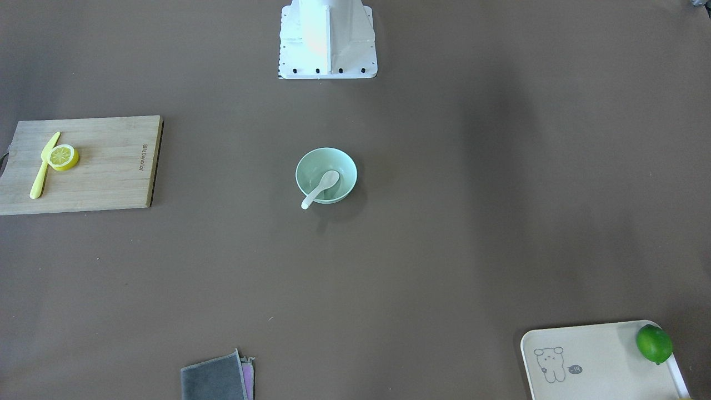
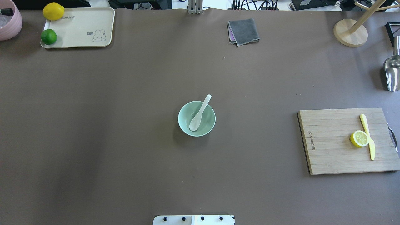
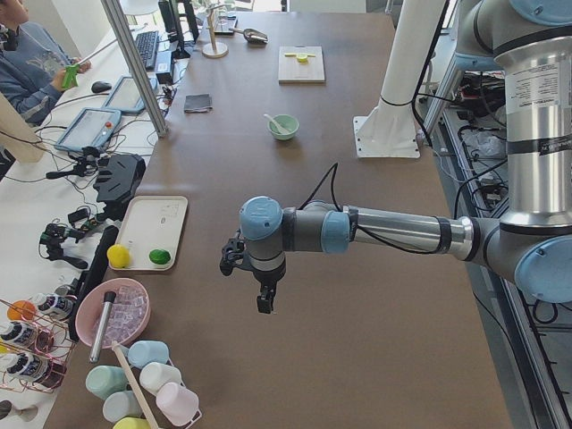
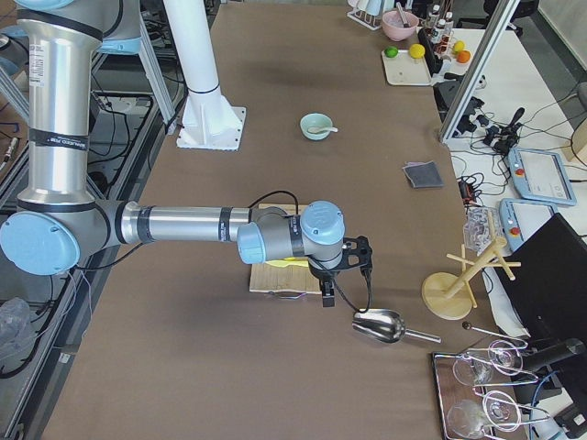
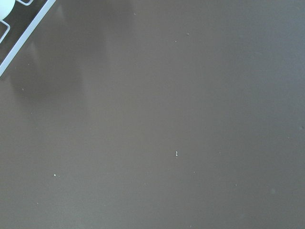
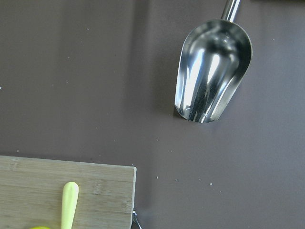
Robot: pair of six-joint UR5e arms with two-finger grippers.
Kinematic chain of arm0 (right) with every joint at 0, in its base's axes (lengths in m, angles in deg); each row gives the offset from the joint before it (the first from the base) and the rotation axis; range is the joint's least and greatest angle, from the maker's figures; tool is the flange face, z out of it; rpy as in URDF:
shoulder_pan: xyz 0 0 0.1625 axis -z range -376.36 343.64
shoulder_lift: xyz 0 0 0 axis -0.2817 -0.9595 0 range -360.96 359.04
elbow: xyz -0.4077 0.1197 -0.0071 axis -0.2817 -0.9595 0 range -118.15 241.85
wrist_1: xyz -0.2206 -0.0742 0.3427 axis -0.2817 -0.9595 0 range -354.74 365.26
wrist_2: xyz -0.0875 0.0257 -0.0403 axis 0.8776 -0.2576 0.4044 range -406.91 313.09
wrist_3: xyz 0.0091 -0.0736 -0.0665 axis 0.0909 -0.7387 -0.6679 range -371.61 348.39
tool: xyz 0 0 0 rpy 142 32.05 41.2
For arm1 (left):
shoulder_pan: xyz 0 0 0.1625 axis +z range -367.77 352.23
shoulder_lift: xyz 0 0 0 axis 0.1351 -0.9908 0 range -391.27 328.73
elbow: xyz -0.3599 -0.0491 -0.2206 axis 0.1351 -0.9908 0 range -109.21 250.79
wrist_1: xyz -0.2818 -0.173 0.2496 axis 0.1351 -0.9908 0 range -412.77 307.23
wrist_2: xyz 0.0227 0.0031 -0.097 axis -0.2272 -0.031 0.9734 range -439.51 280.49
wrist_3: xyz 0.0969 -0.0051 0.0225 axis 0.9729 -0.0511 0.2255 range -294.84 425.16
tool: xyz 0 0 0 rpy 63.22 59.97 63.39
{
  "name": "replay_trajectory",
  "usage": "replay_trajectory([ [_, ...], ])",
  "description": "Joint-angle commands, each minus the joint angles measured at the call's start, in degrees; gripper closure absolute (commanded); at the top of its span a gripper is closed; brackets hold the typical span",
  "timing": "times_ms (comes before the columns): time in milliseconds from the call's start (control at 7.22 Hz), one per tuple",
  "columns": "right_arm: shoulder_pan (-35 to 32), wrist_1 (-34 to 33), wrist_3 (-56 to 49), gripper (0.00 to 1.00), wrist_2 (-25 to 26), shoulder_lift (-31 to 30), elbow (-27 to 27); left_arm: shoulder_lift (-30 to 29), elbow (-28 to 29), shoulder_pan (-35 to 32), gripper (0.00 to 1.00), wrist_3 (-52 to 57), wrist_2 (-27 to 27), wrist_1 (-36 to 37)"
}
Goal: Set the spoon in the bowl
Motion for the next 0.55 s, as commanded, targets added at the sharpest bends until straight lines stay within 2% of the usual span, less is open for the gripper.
replay_trajectory([
  [0,0.0,0.15,0.18,0.0,-0.41,-0.2,0.0,-0.85,-0.19,0.12,0.02,-0.06,0.32,-0.06],
  [415,0.0,0.23,-0.34,0.0,-0.15,-0.03,-0.35,-0.94,-0.28,0.03,0.02,-0.06,0.15,0.02],
])
